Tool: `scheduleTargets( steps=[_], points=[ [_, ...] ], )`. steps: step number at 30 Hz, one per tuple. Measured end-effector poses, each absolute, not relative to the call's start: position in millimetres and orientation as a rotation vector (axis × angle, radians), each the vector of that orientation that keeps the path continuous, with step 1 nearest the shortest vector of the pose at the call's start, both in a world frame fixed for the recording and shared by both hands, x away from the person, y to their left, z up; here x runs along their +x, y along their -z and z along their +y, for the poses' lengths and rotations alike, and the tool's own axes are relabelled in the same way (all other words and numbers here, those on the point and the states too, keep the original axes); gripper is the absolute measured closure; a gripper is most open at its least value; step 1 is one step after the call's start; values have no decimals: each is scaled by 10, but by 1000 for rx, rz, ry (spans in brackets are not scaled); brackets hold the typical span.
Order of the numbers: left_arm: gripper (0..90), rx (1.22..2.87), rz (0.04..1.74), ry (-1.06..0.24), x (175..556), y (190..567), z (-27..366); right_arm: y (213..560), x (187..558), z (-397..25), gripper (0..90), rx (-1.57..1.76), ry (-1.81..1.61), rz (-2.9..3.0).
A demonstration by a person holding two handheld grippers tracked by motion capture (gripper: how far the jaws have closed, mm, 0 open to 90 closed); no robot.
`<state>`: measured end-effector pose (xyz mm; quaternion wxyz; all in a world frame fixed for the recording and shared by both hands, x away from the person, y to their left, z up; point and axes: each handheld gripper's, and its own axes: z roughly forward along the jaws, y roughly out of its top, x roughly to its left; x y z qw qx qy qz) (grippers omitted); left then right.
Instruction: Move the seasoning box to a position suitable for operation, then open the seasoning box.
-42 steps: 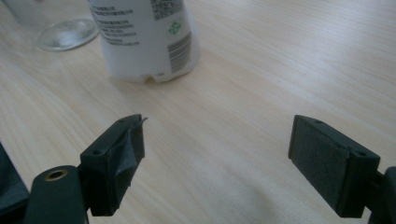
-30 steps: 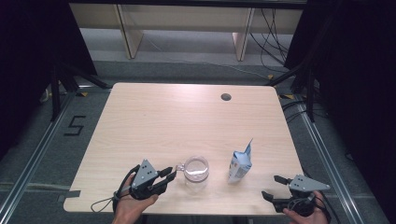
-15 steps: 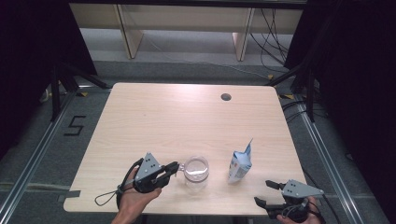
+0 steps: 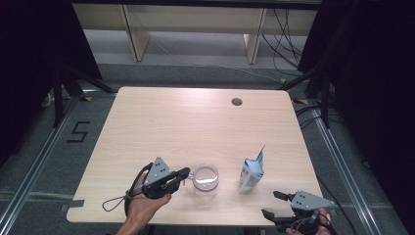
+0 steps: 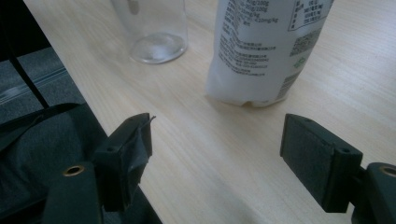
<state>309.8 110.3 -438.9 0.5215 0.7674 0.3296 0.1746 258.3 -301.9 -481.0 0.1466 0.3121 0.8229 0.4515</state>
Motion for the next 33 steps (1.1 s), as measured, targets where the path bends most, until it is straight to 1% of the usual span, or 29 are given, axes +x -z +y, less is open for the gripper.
scheduleTargets(
  steps=[14,15,22,33],
  points=[
    [892,1845,795,-397,3149,4402,1071,4773,2506,-2851,312,854,-1370,2384],
    [892,1850,793,-399,3149,4394,1073,4776,2480,-2818,327,876,-1386,2374],
    [892,1843,786,-379,3147,4381,1046,4759,2443,-2670,350,833,-1411,2374],
    [892,1850,777,-371,3152,4377,1064,4761,2405,-2455,354,827,-1415,2384]
  ],
)
